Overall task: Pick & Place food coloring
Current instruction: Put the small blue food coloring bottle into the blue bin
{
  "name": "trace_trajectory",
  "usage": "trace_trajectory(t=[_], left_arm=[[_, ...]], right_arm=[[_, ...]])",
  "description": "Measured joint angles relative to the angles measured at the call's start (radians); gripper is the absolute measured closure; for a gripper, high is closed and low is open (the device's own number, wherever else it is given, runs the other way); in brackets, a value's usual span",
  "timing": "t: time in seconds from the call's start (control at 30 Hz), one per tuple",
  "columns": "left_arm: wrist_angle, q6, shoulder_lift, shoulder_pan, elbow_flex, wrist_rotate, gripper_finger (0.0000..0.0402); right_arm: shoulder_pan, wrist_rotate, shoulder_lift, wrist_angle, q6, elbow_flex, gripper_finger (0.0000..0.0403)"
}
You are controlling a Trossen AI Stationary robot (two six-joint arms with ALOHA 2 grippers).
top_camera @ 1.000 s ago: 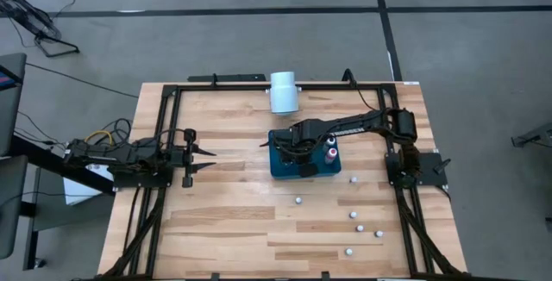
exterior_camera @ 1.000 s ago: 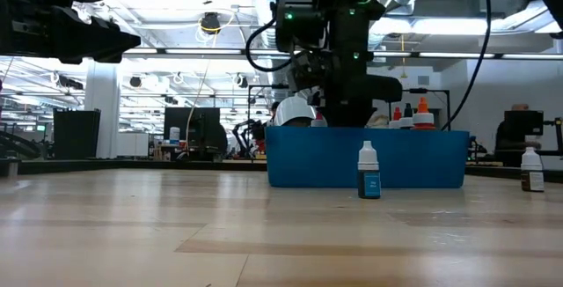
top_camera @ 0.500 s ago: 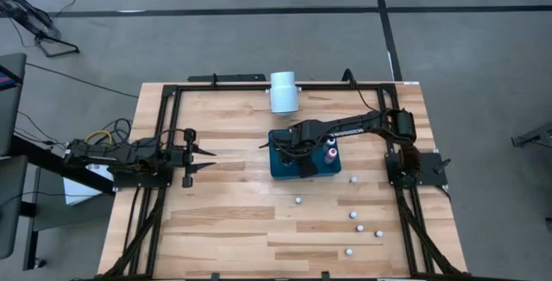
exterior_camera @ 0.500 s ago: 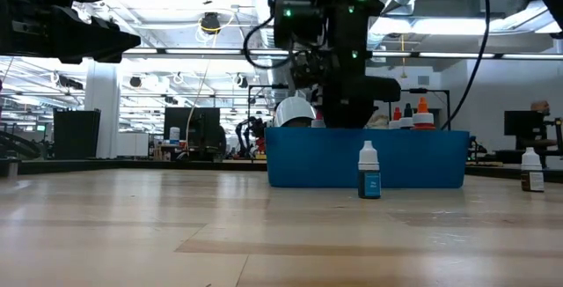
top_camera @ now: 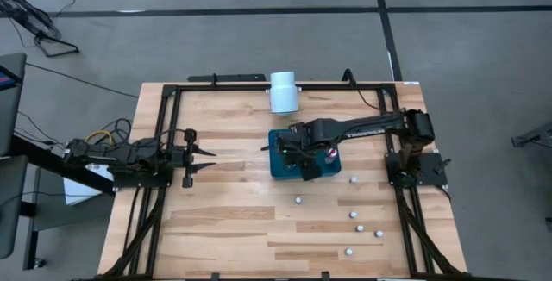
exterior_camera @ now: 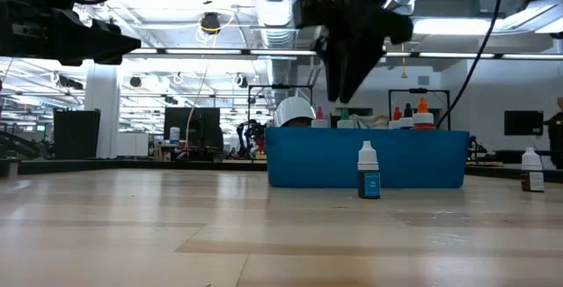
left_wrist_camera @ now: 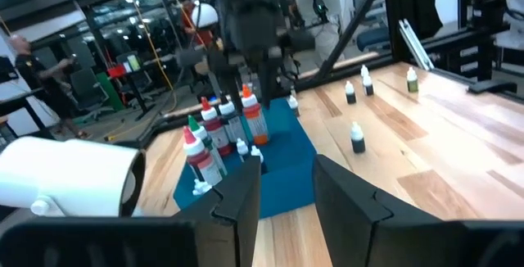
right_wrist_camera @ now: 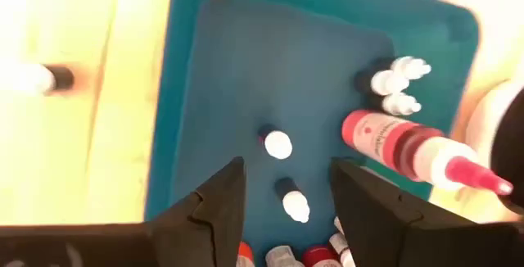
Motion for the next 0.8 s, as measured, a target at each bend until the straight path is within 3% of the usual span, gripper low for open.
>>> trace_trajectory(t=[0.37,0.8], left_arm=[[-0.001,0.000,0.004,0.000,0.000,0.001,0.0297],[0.000,0.000,0.004,0.000,0.000,0.001,0.0297]], right_arm=[[0.131,-0.001,-0.040,-0.016,0.096,0.000,0.0214],[0.314,-0.003,-0.027,-0.012,0.185,0.000,0.0225]])
